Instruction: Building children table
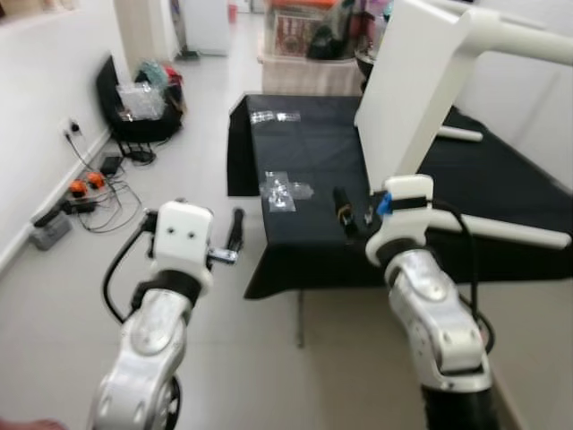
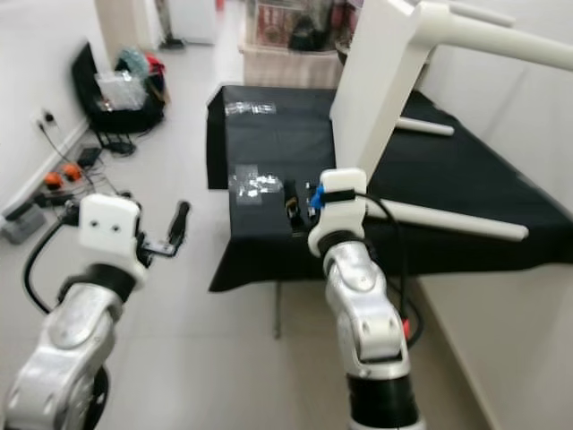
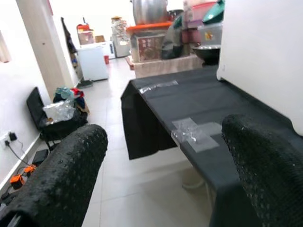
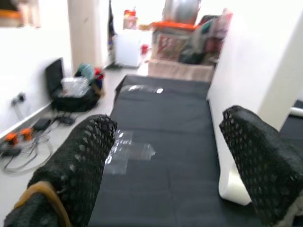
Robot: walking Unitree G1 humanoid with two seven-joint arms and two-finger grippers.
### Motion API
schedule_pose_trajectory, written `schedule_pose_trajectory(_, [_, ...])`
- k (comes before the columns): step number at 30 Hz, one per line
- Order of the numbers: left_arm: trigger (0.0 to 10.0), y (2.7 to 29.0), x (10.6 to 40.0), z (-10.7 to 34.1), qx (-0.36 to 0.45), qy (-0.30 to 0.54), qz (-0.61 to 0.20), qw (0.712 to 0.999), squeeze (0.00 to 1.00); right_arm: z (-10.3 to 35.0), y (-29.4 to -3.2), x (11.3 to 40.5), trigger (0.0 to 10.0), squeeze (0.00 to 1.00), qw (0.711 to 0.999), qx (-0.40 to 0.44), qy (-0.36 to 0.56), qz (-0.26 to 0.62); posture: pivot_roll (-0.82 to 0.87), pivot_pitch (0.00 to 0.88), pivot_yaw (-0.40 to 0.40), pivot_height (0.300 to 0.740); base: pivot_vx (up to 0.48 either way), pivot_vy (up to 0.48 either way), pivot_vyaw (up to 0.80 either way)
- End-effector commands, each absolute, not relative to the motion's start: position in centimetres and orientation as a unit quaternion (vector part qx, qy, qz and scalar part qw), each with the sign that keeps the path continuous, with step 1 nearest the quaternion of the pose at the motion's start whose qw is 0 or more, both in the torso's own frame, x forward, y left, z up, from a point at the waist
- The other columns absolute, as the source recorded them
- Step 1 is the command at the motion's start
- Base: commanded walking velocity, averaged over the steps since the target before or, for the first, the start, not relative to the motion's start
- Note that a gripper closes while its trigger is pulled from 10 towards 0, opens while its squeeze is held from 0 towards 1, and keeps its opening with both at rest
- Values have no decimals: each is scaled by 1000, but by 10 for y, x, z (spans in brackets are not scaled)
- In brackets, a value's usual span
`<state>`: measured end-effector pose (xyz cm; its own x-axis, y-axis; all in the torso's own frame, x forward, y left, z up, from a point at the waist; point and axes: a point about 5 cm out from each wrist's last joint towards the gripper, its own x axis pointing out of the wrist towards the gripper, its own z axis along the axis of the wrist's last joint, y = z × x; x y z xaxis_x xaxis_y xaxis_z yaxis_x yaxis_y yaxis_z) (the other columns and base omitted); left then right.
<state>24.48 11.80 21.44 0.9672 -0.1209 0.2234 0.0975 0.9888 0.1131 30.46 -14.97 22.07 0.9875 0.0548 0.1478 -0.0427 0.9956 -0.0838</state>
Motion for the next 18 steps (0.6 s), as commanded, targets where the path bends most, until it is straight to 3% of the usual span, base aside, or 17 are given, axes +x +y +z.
schedule_pose_trajectory(1, [10000, 118, 244, 211, 51, -106, -54, 992, 0, 213, -150, 305, 10000, 0, 997, -37, -59, 21, 44, 32, -56, 740, 0, 0, -413])
schedule_pose_trajectory(3, [10000, 117, 244, 212, 50, -107, -54, 992, 0, 214, -152, 306, 10000, 0, 998, -36, -56, 16, 45, 37, -57, 740, 0, 0, -800])
schedule_pose_trajectory(7, [10000, 119, 245, 213, 45, -103, -44, 993, 0, 219, -151, 307, 10000, 0, 997, -39, -67, 13, 44, 40, -57, 740, 0, 0, 0])
schedule_pose_trajectory(12, [10000, 124, 248, 213, 46, -96, -25, 994, 0, 224, -147, 305, 10000, 0, 996, -41, -78, 20, 41, 42, -56, 740, 274, -390, 0])
schedule_pose_trajectory(18, [10000, 126, 248, 214, 31, -97, -19, 995, 0, 223, -145, 306, 10000, 0, 997, -29, -72, 24, 44, 45, -59, 740, 0, 0, 0])
